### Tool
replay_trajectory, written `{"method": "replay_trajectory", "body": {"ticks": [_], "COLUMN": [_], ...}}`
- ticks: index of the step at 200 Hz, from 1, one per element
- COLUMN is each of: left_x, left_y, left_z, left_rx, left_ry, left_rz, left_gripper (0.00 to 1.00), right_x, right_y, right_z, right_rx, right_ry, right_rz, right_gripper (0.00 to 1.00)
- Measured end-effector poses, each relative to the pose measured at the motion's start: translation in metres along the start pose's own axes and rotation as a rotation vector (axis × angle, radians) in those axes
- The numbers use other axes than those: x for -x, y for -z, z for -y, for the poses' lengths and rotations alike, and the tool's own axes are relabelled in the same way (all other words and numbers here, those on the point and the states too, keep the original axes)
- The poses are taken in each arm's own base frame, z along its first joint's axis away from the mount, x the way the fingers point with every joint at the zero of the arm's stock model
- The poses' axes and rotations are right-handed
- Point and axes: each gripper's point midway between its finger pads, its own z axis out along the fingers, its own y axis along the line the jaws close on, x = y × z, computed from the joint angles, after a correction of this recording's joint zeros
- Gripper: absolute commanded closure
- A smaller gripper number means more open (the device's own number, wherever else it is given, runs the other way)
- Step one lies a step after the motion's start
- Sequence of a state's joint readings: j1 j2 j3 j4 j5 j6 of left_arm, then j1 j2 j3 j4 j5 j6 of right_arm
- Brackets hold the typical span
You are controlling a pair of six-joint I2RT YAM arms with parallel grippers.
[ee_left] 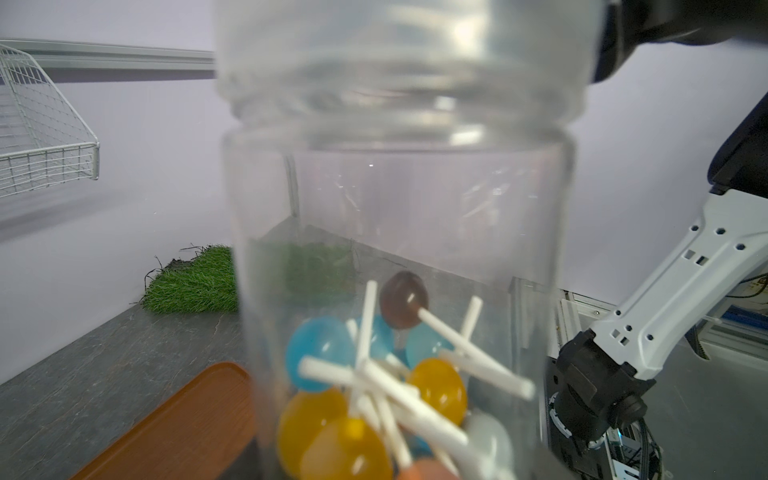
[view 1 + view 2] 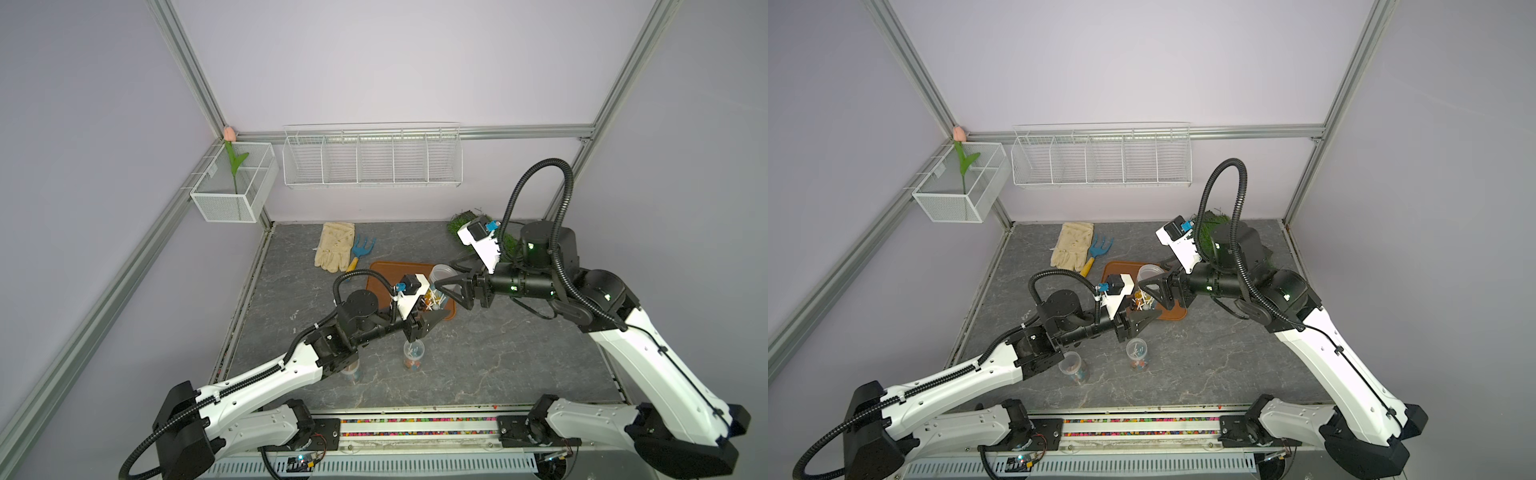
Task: Pour the candies out of the jar
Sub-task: Unscrew the lid from the jar.
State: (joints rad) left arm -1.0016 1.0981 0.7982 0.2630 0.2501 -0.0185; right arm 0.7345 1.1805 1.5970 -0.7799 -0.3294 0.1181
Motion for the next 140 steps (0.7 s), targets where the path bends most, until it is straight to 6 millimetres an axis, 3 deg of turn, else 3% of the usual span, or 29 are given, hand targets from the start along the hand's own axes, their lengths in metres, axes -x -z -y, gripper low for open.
{"method": "replay_trajectory", "body": {"ticks": [37,100,140], "left_x": [0.0000,0.0011,0.0069], "left_y": [0.0000,0.0003,0.0028], "left_z": [-0.0002,-0.0007,0.0030], "left_rx": [0.001,0.003,-0.015], "left_ry": [0.000,-0.002,-0.006], "left_rz": [0.000,0.004,0.021], "left_gripper": [0.54,0.54,0.54], "right_x": [-0.0001,0.0033,0.0074], "right_y": [-0.0003,-0.0002,0.0044], "right_z": [-0.0016,-0.0028,-0.0092], "right_rx": [0.006,0.017,0.140], "right_ry": [0.016,0.087,0.140], "right_rz": [0.000,-0.027,-0.026], "right_gripper": [0.39,0.43,0.43]}}
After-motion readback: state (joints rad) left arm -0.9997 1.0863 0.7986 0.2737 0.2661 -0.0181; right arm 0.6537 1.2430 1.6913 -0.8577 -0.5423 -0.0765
